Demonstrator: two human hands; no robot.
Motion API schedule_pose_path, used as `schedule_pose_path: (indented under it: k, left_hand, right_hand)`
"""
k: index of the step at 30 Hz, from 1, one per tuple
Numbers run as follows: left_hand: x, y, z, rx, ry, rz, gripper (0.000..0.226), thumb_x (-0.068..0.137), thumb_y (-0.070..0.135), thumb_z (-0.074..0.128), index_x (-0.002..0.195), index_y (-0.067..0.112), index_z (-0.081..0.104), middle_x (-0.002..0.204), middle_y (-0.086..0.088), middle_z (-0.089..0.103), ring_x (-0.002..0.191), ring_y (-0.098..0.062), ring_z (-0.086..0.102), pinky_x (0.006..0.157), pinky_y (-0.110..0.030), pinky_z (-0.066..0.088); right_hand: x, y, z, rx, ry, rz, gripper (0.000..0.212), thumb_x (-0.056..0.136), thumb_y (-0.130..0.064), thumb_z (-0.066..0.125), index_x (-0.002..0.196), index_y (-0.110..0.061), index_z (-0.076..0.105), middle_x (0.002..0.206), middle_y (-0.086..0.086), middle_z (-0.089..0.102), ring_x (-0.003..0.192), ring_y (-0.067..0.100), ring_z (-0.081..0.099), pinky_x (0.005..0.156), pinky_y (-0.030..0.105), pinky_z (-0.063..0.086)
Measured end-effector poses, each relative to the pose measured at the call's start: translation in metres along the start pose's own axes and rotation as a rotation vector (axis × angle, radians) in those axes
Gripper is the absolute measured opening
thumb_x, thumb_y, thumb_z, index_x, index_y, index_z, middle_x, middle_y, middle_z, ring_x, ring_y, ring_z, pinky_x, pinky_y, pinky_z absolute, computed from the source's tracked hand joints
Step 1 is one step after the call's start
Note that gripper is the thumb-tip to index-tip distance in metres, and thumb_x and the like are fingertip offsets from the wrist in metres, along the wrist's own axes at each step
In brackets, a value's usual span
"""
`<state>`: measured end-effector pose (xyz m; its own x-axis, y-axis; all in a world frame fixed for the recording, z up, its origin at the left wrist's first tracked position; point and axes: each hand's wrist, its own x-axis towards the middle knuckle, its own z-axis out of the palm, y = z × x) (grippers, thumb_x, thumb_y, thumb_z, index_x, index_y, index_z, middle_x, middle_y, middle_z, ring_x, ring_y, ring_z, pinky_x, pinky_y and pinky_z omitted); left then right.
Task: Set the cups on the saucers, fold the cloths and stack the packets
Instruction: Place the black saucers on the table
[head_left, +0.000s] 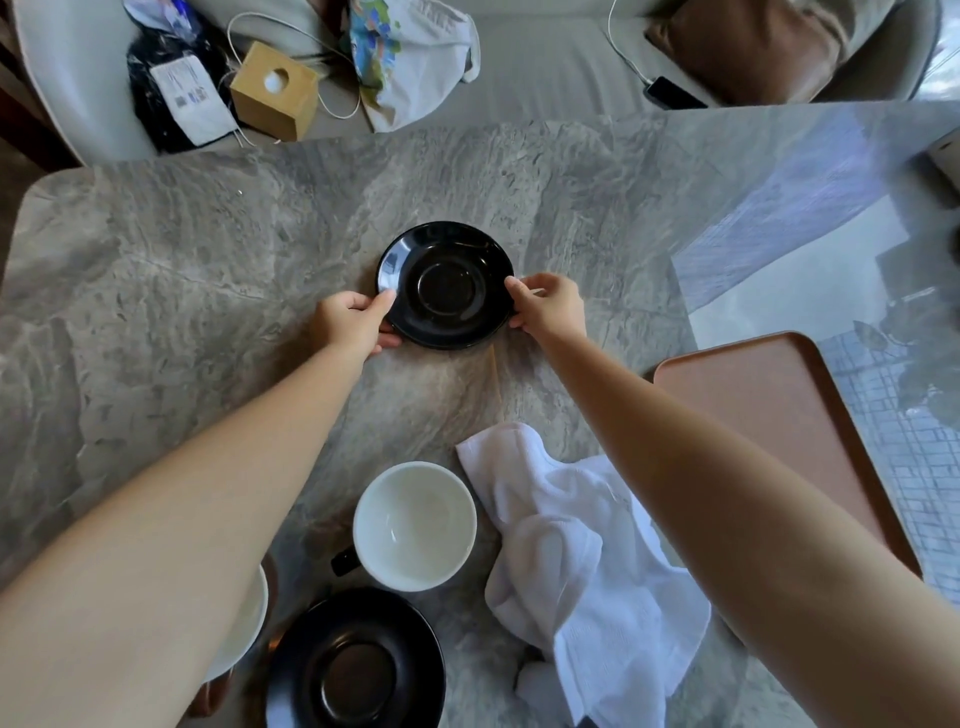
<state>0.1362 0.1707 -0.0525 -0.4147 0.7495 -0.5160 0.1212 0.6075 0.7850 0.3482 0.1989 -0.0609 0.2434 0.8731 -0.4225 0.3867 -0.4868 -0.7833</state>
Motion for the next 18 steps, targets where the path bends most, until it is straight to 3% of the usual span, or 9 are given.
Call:
schedule_pose_path:
  k: [6, 10, 13, 16, 18]
  left_hand:
    - [-0.004, -0.001, 0.006, -0.024, 0.033, 0.033, 0.029, 0.086, 0.027, 0.063, 0.062, 0.016, 0.05, 0.06, -0.002, 0.059, 0.032, -0.001, 0.056, 0.032, -0.01, 0.034]
    - [-0.011, 0.002, 0.005, -0.065, 0.013, 0.015, 0.024, 0.088, 0.028, 0.06, 0.069, 0.015, 0.053, 0.067, -0.003, 0.061, 0.036, -0.003, 0.059, 0.037, -0.01, 0.04]
    - [-0.019, 0.005, -0.001, -0.12, -0.036, -0.062, 0.021, 0.088, 0.036, 0.059, 0.089, 0.017, 0.052, 0.088, -0.002, 0.064, 0.066, -0.012, 0.065, 0.054, -0.019, 0.042]
    - [-0.038, 0.01, -0.008, -0.129, -0.007, -0.031, 0.022, 0.085, 0.038, 0.061, 0.091, 0.019, 0.05, 0.094, -0.001, 0.056, 0.093, -0.015, 0.053, 0.069, -0.023, 0.041]
    - [-0.059, 0.01, -0.017, -0.083, 0.024, 0.069, 0.04, 0.085, 0.036, 0.062, 0.115, 0.012, 0.05, 0.122, -0.006, 0.05, 0.112, -0.014, 0.048, 0.092, -0.026, 0.041]
  right_hand:
    - [-0.001, 0.001, 0.002, -0.011, 0.013, -0.02, 0.019, 0.086, -0.04, 0.063, 0.083, -0.022, 0.066, 0.066, -0.007, 0.068, 0.053, 0.008, 0.066, 0.077, 0.043, 0.059]
    - [-0.005, -0.002, -0.003, 0.118, -0.033, 0.01, 0.019, 0.093, -0.034, 0.056, 0.09, -0.018, 0.064, 0.066, -0.003, 0.065, 0.054, 0.009, 0.062, 0.066, 0.03, 0.056]
    - [-0.018, -0.009, -0.008, 0.277, -0.084, 0.08, 0.021, 0.097, -0.034, 0.048, 0.098, -0.015, 0.057, 0.079, -0.001, 0.063, 0.066, 0.011, 0.061, 0.06, 0.022, 0.049]
    - [-0.045, -0.013, -0.01, 0.332, -0.027, 0.068, 0.031, 0.096, -0.034, 0.05, 0.115, -0.011, 0.053, 0.105, 0.002, 0.059, 0.094, 0.016, 0.06, 0.073, 0.029, 0.051]
    - [-0.072, -0.015, -0.011, 0.336, 0.028, -0.013, 0.031, 0.095, -0.029, 0.052, 0.119, -0.009, 0.053, 0.112, 0.003, 0.058, 0.103, 0.015, 0.057, 0.087, 0.035, 0.052]
